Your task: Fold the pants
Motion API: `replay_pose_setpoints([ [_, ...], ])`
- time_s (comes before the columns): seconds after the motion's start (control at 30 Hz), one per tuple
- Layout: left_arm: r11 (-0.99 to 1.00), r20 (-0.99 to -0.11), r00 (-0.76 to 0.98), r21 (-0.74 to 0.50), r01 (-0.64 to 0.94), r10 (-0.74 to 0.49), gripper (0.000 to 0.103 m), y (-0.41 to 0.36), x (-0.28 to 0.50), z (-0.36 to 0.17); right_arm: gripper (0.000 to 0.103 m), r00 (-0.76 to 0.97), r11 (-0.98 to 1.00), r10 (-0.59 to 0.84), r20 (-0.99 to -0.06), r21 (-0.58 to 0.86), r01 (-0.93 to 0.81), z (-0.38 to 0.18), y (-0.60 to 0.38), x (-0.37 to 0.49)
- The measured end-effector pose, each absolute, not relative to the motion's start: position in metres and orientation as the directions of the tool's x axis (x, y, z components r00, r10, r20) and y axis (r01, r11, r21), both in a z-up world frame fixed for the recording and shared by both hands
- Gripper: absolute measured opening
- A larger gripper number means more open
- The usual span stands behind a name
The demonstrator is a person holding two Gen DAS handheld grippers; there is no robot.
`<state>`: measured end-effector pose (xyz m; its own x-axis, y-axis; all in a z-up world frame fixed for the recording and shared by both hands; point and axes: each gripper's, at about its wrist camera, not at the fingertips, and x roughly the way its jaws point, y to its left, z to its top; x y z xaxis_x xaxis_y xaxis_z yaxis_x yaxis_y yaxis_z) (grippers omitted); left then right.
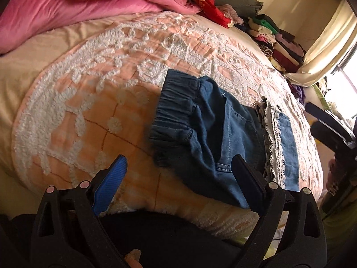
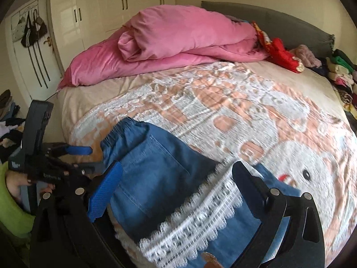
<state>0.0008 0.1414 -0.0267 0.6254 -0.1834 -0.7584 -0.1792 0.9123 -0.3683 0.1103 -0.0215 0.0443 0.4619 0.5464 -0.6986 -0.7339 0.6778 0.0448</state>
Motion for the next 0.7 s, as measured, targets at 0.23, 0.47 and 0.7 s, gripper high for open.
replay_pose_setpoints([
  [0.23,0.877,-0.745,0.611,-0.451,-0.164,-0.269,0.051,0.143,0.007,-0.043,0.098,0.369,0.617,0.561,-0.741,0.077,-0.784,0.032,0.022,0.130],
  [0.47,0.860,-0.743,0.595,-0.485,-0.162,-0.307,0.034,0.145,0.010,-0.050,0.098,0.288,0.561,0.547,-0.786,0.089,-0.823,0.012,0.069,0.148],
  [0.7,0.846,-0.737,0.590,-0.508,-0.160,-0.331,0.034,0.148,0.011,-0.052,0.098,0.183,0.507,0.526,-0.831,0.132,-0.852,-0.014,0.112,0.162],
])
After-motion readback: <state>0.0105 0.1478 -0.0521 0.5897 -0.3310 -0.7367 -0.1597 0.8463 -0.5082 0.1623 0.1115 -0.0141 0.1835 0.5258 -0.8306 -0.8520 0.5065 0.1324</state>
